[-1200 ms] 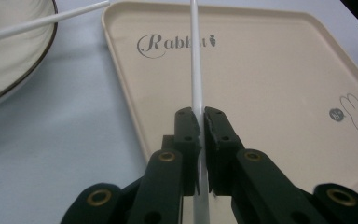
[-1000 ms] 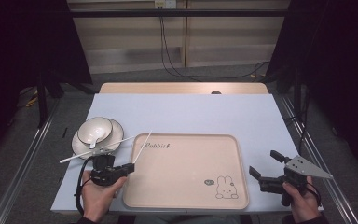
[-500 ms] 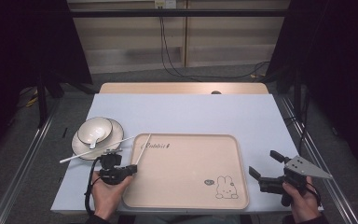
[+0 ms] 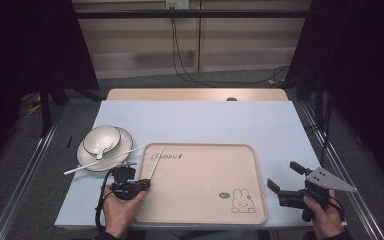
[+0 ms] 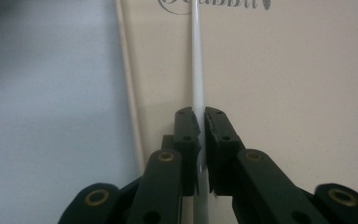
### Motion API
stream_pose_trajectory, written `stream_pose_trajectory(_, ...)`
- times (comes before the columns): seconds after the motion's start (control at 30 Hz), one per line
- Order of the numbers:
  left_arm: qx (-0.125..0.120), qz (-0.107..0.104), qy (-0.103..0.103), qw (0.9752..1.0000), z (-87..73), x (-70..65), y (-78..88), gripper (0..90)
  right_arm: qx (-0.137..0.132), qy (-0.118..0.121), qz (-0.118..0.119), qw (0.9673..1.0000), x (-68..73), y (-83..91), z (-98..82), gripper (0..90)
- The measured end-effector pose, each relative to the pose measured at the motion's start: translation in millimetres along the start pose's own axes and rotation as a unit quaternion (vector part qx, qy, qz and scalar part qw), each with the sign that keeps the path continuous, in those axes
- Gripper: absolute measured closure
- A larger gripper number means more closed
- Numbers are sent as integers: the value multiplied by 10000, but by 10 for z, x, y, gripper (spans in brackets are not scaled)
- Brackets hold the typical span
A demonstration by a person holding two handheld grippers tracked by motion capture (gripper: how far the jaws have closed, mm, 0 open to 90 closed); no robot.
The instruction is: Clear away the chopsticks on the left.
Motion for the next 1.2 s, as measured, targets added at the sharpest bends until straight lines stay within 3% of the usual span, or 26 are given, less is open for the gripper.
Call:
stream_pose_trajectory(0.23,4,-109,-25,9999,7,15,-3,812,0,4,-2,10000,0,2,-1,13)
stream_pose_trajectory(0.4,-24,-164,-162,9997,17,39,-1,765,0,5,9,10000,0,3,0,13)
stream_pose_trajectory(0.43,-70,-192,-108,9997,15,35,-1,756,-3,12,-2,10000,0,3,0,13)
stream_pose_trajectory(0.47,-72,-254,-206,9994,18,52,5,735,2,-4,15,10000,1,2,0,13)
stream_pose_trajectory(0.53,-179,-318,-177,9992,25,58,26,732,-4,-7,8,10000,1,2,1,13)
stream_pose_trajectory(0.63,-351,-451,-292,9979,41,71,62,685,-7,9,2,10000,1,1,1,13)
stream_pose_trajectory(0.67,-403,-492,-341,9974,45,72,76,628,-6,-2,7,10000,3,3,1,13)
stream_pose_trajectory(0.77,-619,-618,-488,9950,50,86,127,558,-19,-7,-7,10000,1,4,2,13)
stream_pose_trajectory(0.87,-865,-653,-594,9923,55,112,184,405,-18,-1,-14,10000,2,5,3,13)
stream_pose_trajectory(0.97,-1221,-677,-682,9879,59,150,228,253,-30,5,-23,10000,2,1,4,13)
stream_pose_trajectory(1.07,-1452,-976,-785,9814,62,188,277,188,-20,-25,-3,10000,5,0,3,13)
stream_pose_trajectory(1.13,-1648,-1137,-945,9752,57,213,327,162,-27,-19,-5,10000,2,-1,4,13)
stream_pose_trajectory(1.2,-1730,-1153,-1082,9721,58,251,359,133,-22,-26,-1,10000,2,-2,4,13)
Point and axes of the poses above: each handheld gripper's, and its own axes: y roughly backward along the jaws, z roughly out of its top, x roughly to its left, the point moved 1 cm from there along -y, roughly forward along the jaws, and after that the axes turned 14 degrees about z, right-handed, at the moved point
